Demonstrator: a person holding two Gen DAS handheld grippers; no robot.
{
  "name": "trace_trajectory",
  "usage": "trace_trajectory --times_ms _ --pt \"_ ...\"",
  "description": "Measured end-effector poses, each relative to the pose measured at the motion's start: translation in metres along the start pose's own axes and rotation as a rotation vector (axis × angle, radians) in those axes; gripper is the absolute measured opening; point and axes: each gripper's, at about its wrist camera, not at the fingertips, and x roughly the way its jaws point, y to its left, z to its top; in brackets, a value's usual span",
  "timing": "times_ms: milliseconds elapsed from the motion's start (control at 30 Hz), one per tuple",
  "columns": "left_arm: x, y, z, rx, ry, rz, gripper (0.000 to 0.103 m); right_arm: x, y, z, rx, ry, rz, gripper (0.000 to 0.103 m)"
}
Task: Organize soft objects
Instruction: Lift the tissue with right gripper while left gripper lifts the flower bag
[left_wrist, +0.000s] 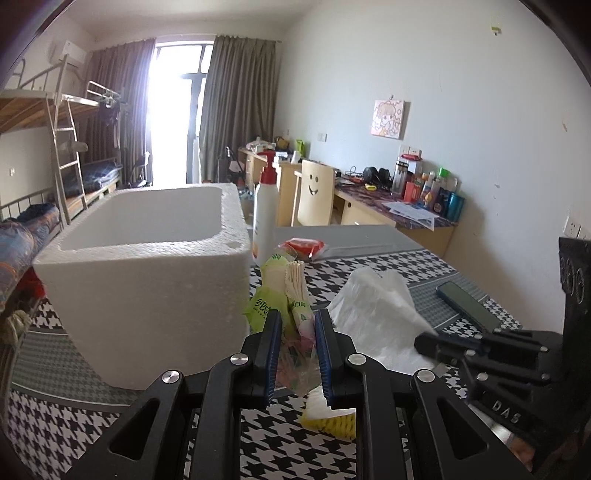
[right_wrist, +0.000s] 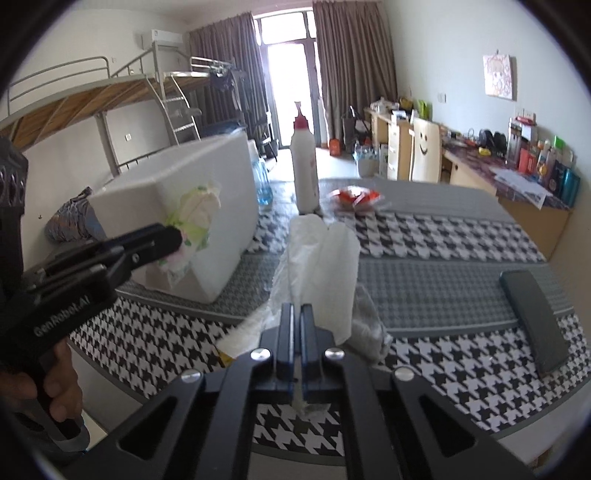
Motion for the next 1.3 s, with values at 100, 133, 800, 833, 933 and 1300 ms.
trace_trajectory --times_ms 100,133,800,833,933,1300 --pt "-0.003 0.002 0.002 -0.003 -0.004 -0.003 0.02 -0.006 0.004 0.006 -0.009 -0.027 0.004 0.005" --pt "-0.004 0.004 0.002 -0.006 -0.003 -0.004 0.02 -0.008 0.005 0.008 -0.008 -0.034 0.005 0.005" --pt "-0.029 0.004 0.021 0.02 -0.076 -0.002 0.02 -0.024 0.015 0.038 -0.021 -0.132 0.018 0.005" --pt "-0.031 0.004 0.021 0.021 -0.078 -0.004 0.02 -0.025 0.014 0.039 -0.021 -0.134 0.019 0.005" --pt "-0.034 0.002 0.023 0.025 -0.087 -0.014 0.02 -0.027 0.015 0.042 -0.022 -0.143 0.019 0.005" --pt "-0.045 -0.005 0.037 0.051 -0.126 -0.028 0.019 -0.035 0.011 0.052 -0.021 -0.175 0.024 0.005"
